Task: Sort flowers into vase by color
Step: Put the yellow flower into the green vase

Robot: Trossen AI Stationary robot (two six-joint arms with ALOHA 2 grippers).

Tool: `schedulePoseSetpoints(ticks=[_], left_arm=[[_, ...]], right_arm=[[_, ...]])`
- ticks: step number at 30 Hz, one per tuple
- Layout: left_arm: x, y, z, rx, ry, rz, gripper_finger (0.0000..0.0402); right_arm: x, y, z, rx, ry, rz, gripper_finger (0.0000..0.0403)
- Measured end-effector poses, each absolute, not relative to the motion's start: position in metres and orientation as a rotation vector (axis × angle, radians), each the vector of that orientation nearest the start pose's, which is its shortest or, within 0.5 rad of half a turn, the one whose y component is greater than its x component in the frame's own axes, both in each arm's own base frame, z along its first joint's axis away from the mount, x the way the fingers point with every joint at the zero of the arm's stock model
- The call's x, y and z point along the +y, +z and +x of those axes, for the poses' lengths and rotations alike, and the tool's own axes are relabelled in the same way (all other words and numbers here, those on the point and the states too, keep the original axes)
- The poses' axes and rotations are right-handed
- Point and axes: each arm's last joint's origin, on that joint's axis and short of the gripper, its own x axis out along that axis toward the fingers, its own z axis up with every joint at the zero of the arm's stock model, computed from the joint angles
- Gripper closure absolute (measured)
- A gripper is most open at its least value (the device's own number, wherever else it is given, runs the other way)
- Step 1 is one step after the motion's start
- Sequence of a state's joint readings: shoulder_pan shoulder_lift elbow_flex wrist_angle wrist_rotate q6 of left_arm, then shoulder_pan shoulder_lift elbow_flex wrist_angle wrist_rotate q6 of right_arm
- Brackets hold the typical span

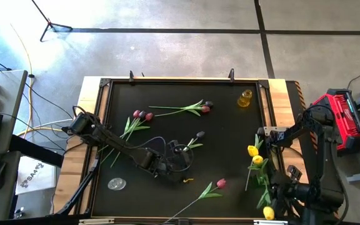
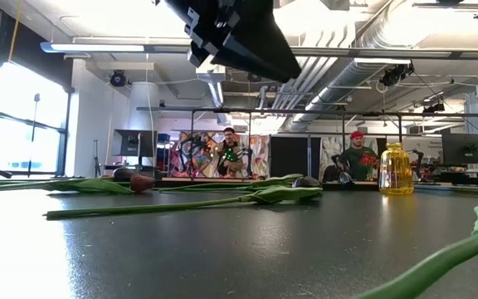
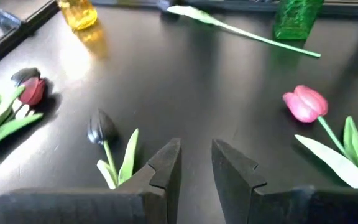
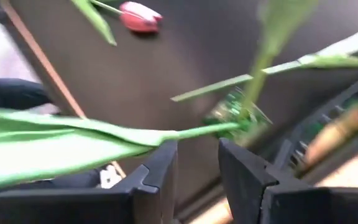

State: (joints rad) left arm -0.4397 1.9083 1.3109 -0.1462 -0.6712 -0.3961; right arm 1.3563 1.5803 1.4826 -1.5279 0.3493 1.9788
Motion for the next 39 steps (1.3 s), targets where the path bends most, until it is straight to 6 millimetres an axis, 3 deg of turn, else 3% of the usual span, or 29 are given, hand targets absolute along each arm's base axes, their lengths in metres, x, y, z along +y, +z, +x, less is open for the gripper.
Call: schedulePoseSetpoints(ticks=[7, 11, 16, 23, 29, 33, 39], left_arm=[[-0.157, 0.200, 0.376, 0.599, 0.373, 0.016, 0.0327], [-0.146, 0.199, 0.379, 0.624, 0.397, 0.043, 0.0327], [-0.115, 0.197, 0.388, 0.670, 0.436, 0.099, 0.0328], [-0.052, 0.205, 0.407, 0.689, 0.337, 0.054, 0.0328], [-0.016, 0.214, 0.413, 0.658, 0.258, 0.001, 0.0328], [-0.003, 0.236, 0.406, 0.607, 0.269, -0.022, 0.0328], [0.001, 0.297, 0.377, 0.460, 0.276, -0.027, 0.0328]], right_arm=[[0.262, 0.309, 0.070, 1.098, -0.385, 0.408, 0.0297], [0.263, 0.309, 0.068, 1.166, -0.366, 0.371, 0.0297], [0.263, 0.308, 0.065, 1.278, -0.353, 0.337, 0.0297], [0.260, 0.308, 0.067, 1.214, -0.362, 0.312, 0.0297], [0.257, 0.309, 0.066, 1.228, -0.365, 0.259, 0.0297], [0.252, 0.313, 0.065, 1.296, -0.388, 0.288, 0.0297], [0.237, 0.328, 0.066, 1.232, -0.443, 0.450, 0.0297]])
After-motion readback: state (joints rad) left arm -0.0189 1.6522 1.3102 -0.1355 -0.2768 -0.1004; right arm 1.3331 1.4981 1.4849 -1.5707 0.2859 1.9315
